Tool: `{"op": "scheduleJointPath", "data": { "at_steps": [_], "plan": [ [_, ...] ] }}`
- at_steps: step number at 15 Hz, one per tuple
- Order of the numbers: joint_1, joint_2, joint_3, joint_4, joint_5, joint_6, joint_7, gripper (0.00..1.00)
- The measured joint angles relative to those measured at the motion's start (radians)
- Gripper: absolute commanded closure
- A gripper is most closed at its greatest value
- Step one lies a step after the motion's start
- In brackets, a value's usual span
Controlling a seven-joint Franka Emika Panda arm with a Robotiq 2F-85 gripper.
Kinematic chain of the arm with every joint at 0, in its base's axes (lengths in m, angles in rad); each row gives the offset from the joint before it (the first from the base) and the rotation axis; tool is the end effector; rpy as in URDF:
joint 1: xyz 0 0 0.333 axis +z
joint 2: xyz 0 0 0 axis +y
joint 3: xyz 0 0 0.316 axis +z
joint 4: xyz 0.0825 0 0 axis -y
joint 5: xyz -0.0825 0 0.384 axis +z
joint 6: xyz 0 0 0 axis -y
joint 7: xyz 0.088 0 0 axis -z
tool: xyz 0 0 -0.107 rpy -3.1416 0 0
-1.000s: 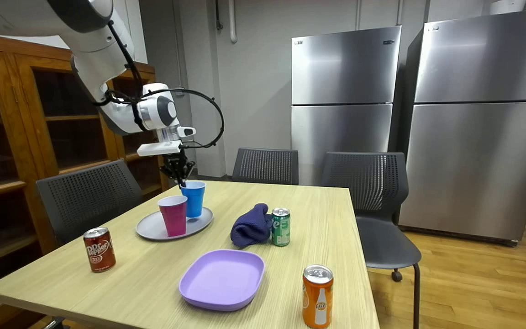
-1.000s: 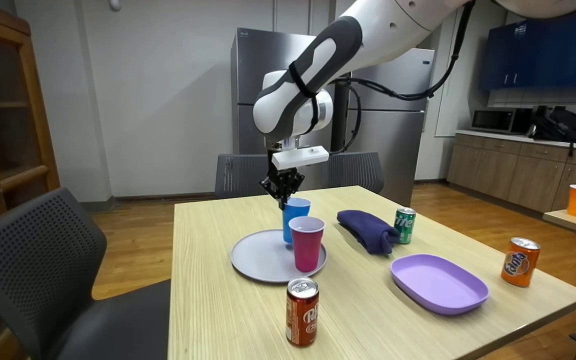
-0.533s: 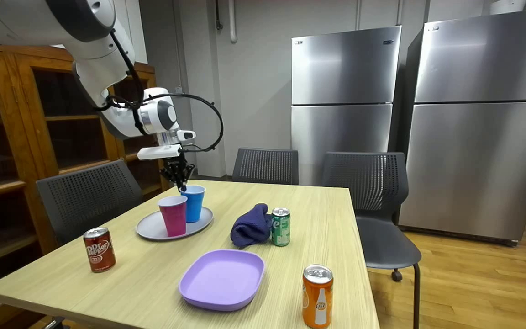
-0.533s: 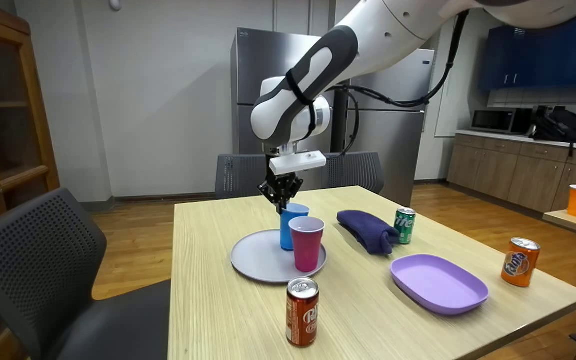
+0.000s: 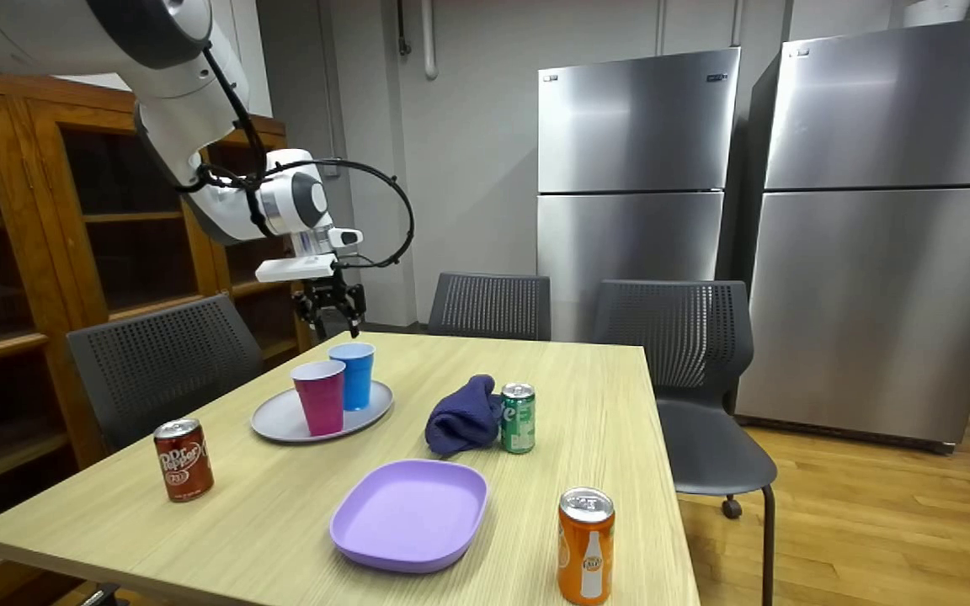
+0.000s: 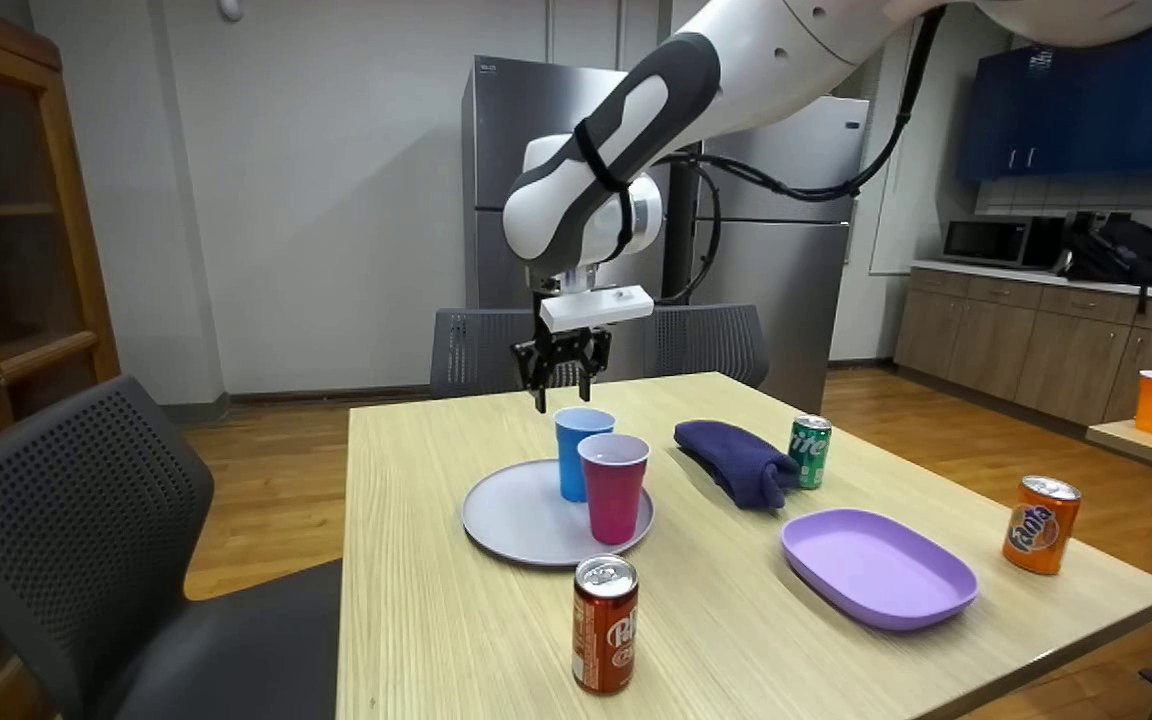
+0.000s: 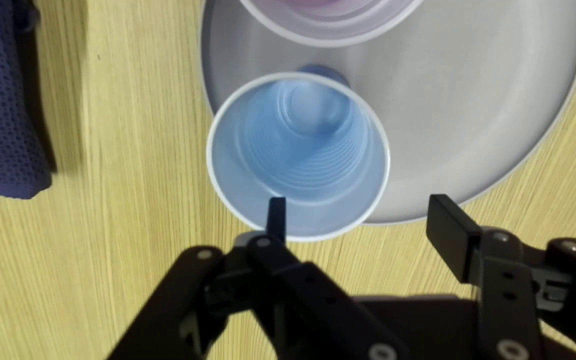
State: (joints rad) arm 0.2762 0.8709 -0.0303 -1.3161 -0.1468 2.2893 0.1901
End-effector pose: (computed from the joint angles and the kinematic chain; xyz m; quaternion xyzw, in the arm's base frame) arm 0.7313 0.1859 0.2219 0.9932 0.0791 0.0646 0.0562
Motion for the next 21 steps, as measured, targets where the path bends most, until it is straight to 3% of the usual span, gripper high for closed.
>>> {"op": "scheduleJointPath", "data": {
  "at_steps": [6, 15, 21],
  "plan": [
    [-0.05, -0.076, 0.002, 0.0, 0.007, -0.021, -0.032, 0.0],
    [-0.202, -0.139, 0.008, -0.039, 0.112, -0.022, -0.1, 0.0],
    [-0.288, -0.143, 0.002, -0.081, 0.123, -0.085, -0.124, 0.0]
  ]
}}
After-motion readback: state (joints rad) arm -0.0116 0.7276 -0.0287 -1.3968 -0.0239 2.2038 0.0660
